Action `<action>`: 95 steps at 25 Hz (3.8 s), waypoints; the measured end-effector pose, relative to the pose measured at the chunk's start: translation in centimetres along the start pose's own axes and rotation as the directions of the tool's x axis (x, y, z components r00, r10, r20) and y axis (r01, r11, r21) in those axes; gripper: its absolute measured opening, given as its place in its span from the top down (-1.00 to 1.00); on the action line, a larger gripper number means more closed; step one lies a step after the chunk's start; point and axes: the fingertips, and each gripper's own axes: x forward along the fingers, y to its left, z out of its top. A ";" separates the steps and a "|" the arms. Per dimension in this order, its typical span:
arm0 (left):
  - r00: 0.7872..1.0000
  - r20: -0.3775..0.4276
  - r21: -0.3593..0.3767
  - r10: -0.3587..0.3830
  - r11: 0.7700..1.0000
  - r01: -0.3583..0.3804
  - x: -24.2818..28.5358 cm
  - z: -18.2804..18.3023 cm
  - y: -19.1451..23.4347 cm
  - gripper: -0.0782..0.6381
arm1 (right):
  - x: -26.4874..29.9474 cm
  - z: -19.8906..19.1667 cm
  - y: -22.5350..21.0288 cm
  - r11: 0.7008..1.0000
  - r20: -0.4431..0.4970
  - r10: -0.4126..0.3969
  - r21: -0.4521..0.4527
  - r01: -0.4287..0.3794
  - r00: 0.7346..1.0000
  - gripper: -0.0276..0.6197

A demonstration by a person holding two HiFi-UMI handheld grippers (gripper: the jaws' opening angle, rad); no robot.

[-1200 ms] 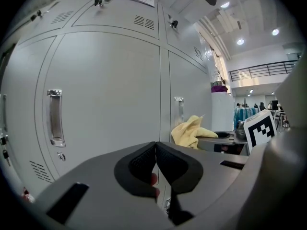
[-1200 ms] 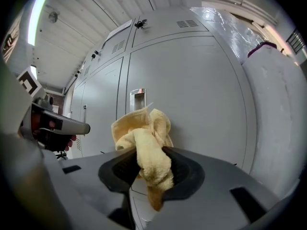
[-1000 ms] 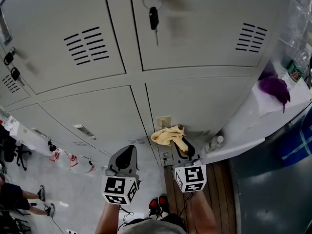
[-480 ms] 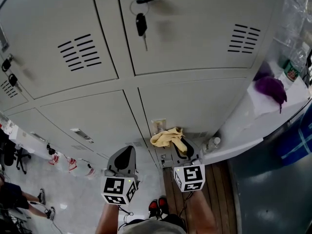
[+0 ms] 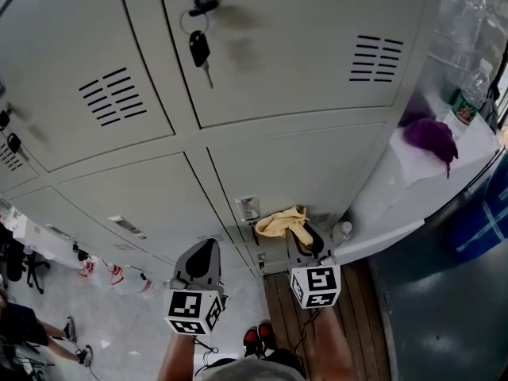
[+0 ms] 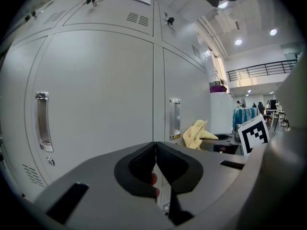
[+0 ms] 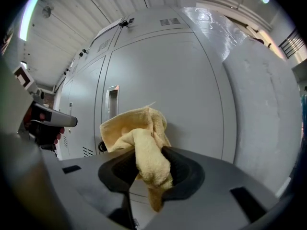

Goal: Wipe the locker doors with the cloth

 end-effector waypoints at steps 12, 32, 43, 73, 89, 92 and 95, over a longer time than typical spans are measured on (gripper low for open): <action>0.999 -0.008 -0.003 -0.037 0.999 0.037 1.0 -0.1 -1.5 0.72 | -1.4 -0.4 -5.8 0.990 -0.015 -0.142 0.014 0.142 0.990 0.50; 0.998 -0.008 0.004 -0.061 0.998 0.061 1.6 0.0 -3.0 0.72 | -2.6 -1.1 -10.9 0.970 -0.024 -0.238 0.050 0.239 0.971 0.50; 0.997 0.004 0.006 -0.074 0.997 0.074 1.1 0.1 -3.9 0.72 | -3.8 -0.7 -9.6 0.979 0.026 -0.199 0.058 0.197 0.980 0.50; 0.998 -0.042 -0.063 0.044 0.997 -0.046 -1.4 -4.3 0.2 0.72 | -0.1 -4.9 6.6 0.981 -0.032 0.190 0.042 -0.188 0.981 0.51; 0.994 -0.067 -0.067 0.090 0.993 -0.095 -1.8 -5.5 2.3 0.72 | 2.2 -5.6 8.3 0.975 -0.030 0.217 0.059 -0.215 0.976 0.51; 0.994 -0.065 -0.066 0.088 0.993 -0.092 -1.6 -5.4 2.3 0.72 | 2.2 -5.6 7.9 0.977 -0.029 0.206 0.058 -0.204 0.978 0.51; 0.995 -0.064 -0.066 0.081 0.994 -0.086 -1.3 -5.4 2.1 0.72 | 2.2 -5.7 7.4 0.980 -0.032 0.193 0.055 -0.191 0.981 0.51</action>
